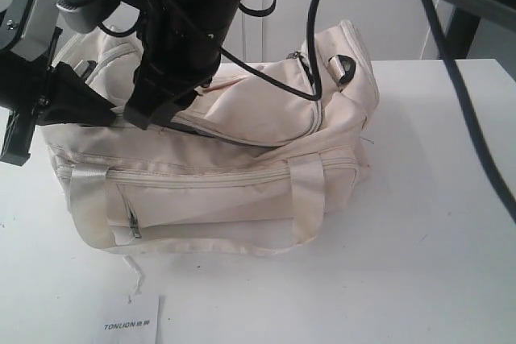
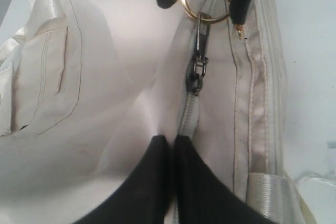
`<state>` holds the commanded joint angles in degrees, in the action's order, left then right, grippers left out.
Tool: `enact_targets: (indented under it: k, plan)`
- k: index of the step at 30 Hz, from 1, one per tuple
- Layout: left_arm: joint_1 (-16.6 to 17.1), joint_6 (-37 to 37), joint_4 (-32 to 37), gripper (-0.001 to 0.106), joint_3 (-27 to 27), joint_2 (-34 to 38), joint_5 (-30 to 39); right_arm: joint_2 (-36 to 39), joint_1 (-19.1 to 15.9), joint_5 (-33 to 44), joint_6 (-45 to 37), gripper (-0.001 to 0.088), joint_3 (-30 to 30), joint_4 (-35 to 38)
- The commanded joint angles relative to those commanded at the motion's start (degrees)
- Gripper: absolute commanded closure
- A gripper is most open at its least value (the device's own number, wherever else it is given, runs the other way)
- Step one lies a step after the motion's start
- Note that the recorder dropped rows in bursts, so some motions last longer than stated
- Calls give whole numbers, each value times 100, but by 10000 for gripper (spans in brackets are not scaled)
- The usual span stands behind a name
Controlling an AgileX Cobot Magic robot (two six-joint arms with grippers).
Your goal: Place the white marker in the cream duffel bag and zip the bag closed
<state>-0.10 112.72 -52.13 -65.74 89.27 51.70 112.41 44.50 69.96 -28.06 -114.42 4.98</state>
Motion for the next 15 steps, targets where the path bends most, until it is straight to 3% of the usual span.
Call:
enact_targets:
  k: [15]
  plan:
    - [0, -742, 459, 1053, 0, 0, -288, 0, -220, 0, 245, 868, -1, -119]
